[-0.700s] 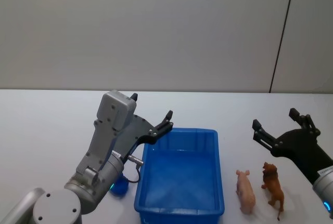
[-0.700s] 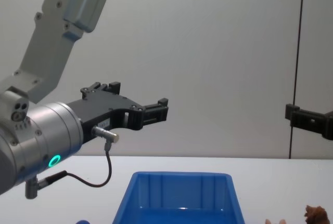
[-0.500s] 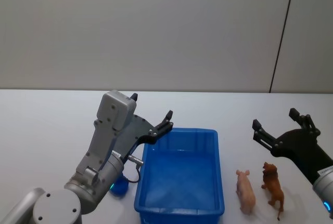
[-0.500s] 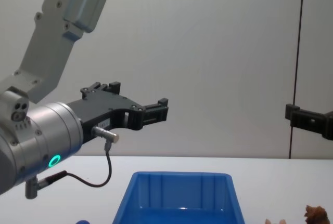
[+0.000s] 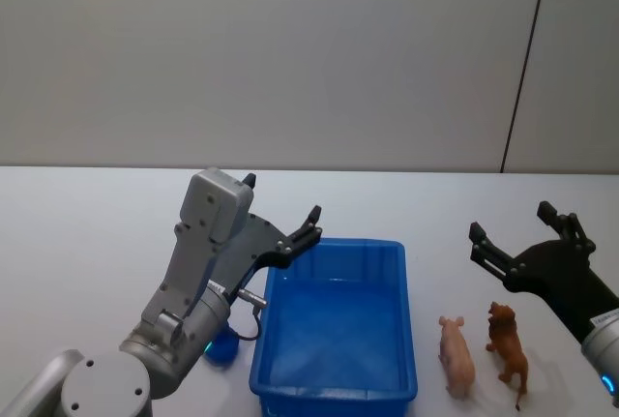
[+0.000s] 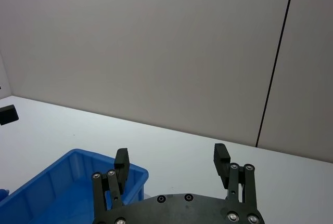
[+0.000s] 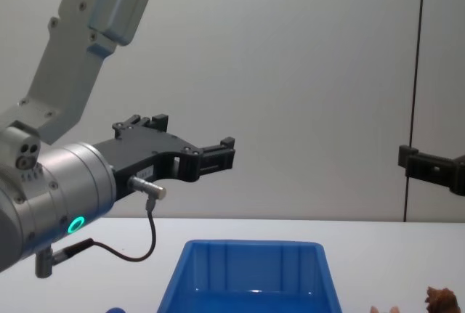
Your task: Pick up the two dolls from the table and place them into the box.
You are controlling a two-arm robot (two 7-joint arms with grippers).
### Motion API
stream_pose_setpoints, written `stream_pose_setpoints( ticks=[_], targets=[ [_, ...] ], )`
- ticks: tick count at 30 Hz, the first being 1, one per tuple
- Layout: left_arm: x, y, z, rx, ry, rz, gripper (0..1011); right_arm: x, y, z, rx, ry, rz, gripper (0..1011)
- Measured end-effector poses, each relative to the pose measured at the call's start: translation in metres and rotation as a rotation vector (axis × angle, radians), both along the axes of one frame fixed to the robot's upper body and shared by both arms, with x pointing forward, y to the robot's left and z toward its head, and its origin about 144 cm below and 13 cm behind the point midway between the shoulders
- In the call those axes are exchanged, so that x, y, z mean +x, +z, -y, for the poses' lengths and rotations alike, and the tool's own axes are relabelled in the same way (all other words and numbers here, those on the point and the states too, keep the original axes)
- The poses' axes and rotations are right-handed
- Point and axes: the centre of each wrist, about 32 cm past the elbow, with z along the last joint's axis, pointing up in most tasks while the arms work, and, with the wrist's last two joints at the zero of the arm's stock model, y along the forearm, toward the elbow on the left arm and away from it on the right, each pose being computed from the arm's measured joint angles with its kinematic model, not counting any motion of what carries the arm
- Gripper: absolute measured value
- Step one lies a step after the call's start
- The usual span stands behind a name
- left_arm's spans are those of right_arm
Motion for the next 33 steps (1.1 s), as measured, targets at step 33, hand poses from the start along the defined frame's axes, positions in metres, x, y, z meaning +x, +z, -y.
stream_pose_setpoints(
  ticks=[33],
  targets=[
    [0.000, 0.000, 0.000, 0.000, 0.000, 0.000, 1001, 0.010, -0.001, -0.009, -0.010, -0.055, -0.094, 1001]
  ],
)
